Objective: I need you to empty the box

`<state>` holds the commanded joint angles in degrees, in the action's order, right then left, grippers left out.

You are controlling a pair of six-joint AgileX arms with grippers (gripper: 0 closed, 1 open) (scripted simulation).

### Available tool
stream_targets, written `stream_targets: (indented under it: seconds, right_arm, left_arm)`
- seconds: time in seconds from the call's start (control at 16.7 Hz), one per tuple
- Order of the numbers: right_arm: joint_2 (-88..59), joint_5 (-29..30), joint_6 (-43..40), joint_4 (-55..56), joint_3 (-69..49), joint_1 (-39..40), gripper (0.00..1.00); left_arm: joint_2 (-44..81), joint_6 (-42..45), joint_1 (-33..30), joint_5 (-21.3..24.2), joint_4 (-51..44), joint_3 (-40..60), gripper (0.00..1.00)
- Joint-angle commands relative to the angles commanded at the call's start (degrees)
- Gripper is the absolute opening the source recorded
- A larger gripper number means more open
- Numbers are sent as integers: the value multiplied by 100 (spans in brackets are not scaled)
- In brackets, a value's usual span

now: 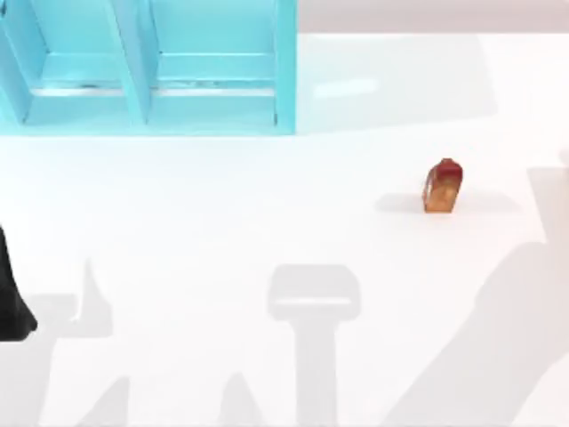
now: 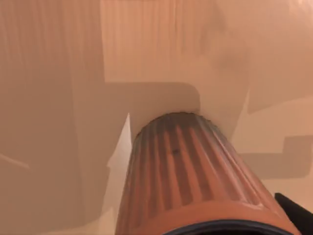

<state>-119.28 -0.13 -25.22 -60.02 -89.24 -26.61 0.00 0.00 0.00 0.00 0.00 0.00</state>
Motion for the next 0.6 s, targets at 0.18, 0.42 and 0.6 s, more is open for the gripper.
stream_targets:
  seconds: [0.18,0.42,0.6]
  right_arm:
    - [-13,-1,-10,-403,-404,-8,0]
    - [-13,-1,-29,-1662,-1606,-28,0]
    - [62,0,-28,-2547,-2448,-27,0]
  left_arm:
    - [0,0,0,0,0,0,100]
    - [0,0,0,0,0,0,100]
    - [0,0,0,0,0,0,100]
